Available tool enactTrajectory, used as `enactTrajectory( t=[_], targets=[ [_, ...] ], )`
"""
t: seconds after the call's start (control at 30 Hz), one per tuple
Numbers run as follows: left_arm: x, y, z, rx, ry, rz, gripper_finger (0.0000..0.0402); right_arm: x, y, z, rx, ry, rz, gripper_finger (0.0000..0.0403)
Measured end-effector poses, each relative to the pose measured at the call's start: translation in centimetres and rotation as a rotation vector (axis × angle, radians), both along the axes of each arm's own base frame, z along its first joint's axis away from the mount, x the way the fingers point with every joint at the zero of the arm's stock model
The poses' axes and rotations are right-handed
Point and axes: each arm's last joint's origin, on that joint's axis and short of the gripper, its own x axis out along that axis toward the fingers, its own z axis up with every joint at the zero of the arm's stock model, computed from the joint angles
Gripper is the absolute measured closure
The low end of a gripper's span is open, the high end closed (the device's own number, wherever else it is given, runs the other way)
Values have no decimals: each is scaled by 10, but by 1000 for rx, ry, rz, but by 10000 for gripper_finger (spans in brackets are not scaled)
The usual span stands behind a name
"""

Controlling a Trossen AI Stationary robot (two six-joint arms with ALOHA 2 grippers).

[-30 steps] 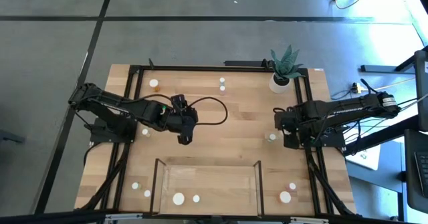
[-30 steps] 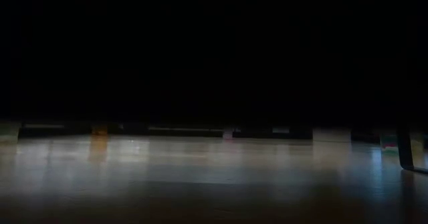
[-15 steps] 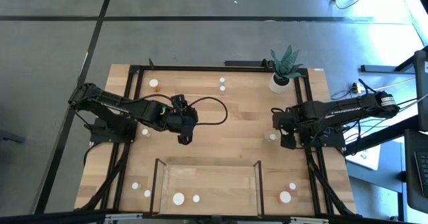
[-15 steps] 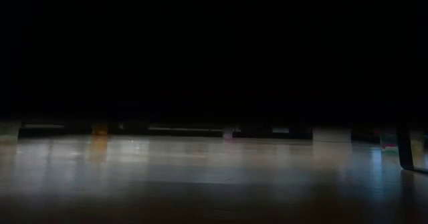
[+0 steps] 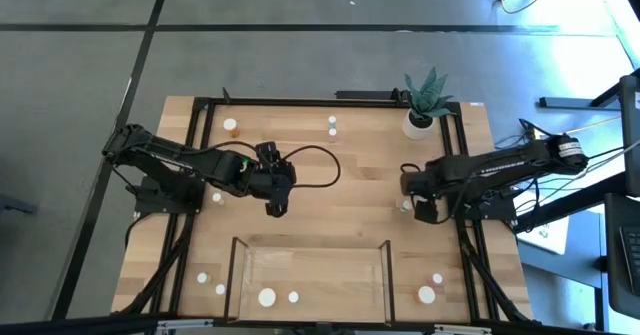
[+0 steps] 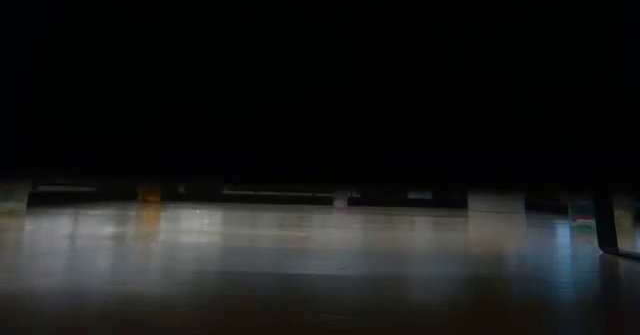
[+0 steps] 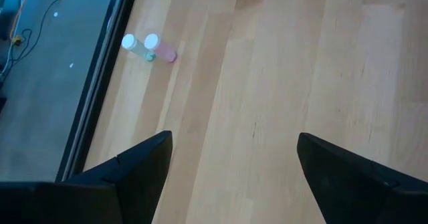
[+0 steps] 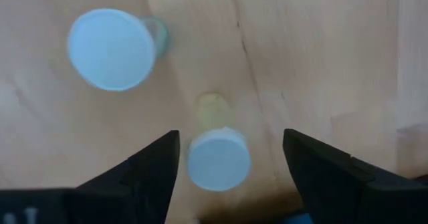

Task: Pick and place medicine bottles onto shelf by color
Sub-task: Put the top right yellow pill bottle on the shelf

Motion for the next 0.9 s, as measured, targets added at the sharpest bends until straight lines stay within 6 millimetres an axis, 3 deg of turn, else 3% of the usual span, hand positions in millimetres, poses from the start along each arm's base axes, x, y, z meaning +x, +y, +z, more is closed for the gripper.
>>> enactTrajectory(
  t=[0.17,0.63,0.9],
  targets=[
    [0,0,0,0,0,0,86,2,0,-3,-3,15,3,158],
    [0,0,0,1,0,0,86,4,0,-3,-1,0,4,280],
    [0,0,0,1,0,0,86,13,1,11,2,-50,4,283]
  ],
)
